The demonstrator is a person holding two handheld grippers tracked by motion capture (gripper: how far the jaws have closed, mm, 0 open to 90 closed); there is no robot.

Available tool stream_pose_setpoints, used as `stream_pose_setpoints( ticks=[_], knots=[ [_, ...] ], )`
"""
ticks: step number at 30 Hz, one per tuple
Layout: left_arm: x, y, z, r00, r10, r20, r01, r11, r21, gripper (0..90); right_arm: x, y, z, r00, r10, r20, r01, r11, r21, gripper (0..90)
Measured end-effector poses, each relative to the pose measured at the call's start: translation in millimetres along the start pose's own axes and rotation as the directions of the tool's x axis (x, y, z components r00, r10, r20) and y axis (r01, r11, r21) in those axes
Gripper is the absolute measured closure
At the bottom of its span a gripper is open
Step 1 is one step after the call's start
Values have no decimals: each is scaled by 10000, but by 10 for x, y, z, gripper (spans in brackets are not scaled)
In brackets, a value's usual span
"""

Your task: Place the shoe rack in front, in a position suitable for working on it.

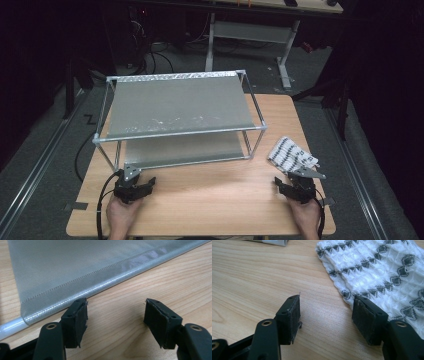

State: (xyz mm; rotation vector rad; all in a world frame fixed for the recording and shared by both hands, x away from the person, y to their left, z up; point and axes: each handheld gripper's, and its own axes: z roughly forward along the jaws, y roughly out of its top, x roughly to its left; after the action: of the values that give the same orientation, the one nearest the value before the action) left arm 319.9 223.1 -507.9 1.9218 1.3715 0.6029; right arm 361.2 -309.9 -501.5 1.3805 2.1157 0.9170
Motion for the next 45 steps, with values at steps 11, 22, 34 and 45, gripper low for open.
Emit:
stream_pose_setpoints(
  ticks=[11, 22, 34, 45],
  knots=[
    [-2, 2, 3, 10000, -17, -23, 17, 10000, -1, 352, 1, 0, 0, 10000, -4, 21, 4, 10000, 1, 400],
    [31, 15, 14, 9995, -203, 237, 205, 9998, -67, 340, -9, 2, 0, 9998, -203, -49, 202, 9998, -65, 428],
    [41, 6, -4, 9994, -94, 337, 96, 9999, -60, 350, 31, 6, 1, 9998, 134, 160, -133, 9999, -52, 463],
    [142, -49, -163, 9992, -381, 106, 383, 9991, -202, 362, 167, 69, 49, 9999, -60, -126, 53, 9987, -503, 508]
  ],
)
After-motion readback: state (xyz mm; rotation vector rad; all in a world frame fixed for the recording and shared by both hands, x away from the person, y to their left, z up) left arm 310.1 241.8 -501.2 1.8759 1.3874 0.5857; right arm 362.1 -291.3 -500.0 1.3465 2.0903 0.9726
